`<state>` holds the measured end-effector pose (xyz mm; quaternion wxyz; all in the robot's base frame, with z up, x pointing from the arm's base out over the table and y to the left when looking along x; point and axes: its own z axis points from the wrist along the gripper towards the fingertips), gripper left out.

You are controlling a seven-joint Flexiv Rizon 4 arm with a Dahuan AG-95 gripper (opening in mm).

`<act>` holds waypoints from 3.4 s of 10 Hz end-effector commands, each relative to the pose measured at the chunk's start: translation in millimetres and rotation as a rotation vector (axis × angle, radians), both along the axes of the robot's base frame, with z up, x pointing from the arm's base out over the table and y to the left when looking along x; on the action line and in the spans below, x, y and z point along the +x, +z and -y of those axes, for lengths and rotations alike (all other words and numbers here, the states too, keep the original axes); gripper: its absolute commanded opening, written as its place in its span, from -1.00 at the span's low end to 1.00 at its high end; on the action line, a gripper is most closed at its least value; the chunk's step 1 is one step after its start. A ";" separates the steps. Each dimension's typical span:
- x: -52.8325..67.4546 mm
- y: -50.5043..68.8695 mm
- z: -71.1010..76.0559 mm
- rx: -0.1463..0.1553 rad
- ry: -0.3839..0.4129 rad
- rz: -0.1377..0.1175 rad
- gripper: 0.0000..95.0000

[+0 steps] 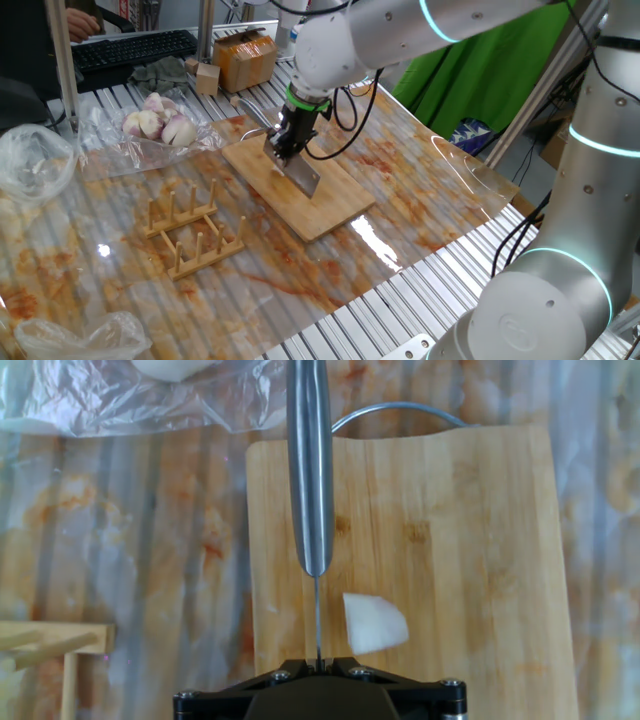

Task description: Chop the onions

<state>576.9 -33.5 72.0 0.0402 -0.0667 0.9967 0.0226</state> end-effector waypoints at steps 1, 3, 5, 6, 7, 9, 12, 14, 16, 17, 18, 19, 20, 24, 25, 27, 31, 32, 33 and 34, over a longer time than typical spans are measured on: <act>-0.5 -4.5 -1.3 -0.001 -0.004 0.003 -1.00; 1.2 -16.7 -2.1 -0.001 -0.007 0.014 -1.00; 2.2 -25.0 -2.1 -0.001 -0.010 0.023 -1.00; 3.0 -30.0 -1.6 -0.001 -0.008 0.029 -1.00; 4.3 -33.5 -1.5 -0.001 -0.009 0.032 -1.00; 6.4 -37.7 -1.9 -0.006 -0.015 0.032 -1.00; 7.9 -37.6 -2.5 -0.013 -0.020 0.029 -1.00; 8.1 -40.6 -2.1 -0.013 -0.023 0.031 -1.00; 11.5 -37.7 -5.5 -0.022 -0.030 0.031 -1.00; 10.9 -40.4 -5.2 -0.015 -0.038 0.031 -1.00; 11.0 -39.2 -5.5 -0.019 -0.035 0.026 -1.00; 11.8 -33.8 -7.0 -0.019 -0.037 0.024 -1.00; 12.0 -32.1 -7.3 -0.020 -0.040 0.026 -1.00; 13.9 -0.3 -9.8 -0.012 -0.070 -0.001 -1.00; 13.8 22.0 -9.8 -0.006 -0.079 -0.027 -1.00; 11.4 51.4 -4.0 0.000 -0.064 -0.042 -1.00; 11.5 49.7 25.3 -0.019 0.048 -0.020 -1.00; 11.5 47.5 29.7 -0.020 0.062 -0.012 -1.00; 11.8 44.4 30.5 -0.023 0.075 -0.006 -1.00; 12.2 41.4 30.2 -0.028 0.089 0.001 -1.00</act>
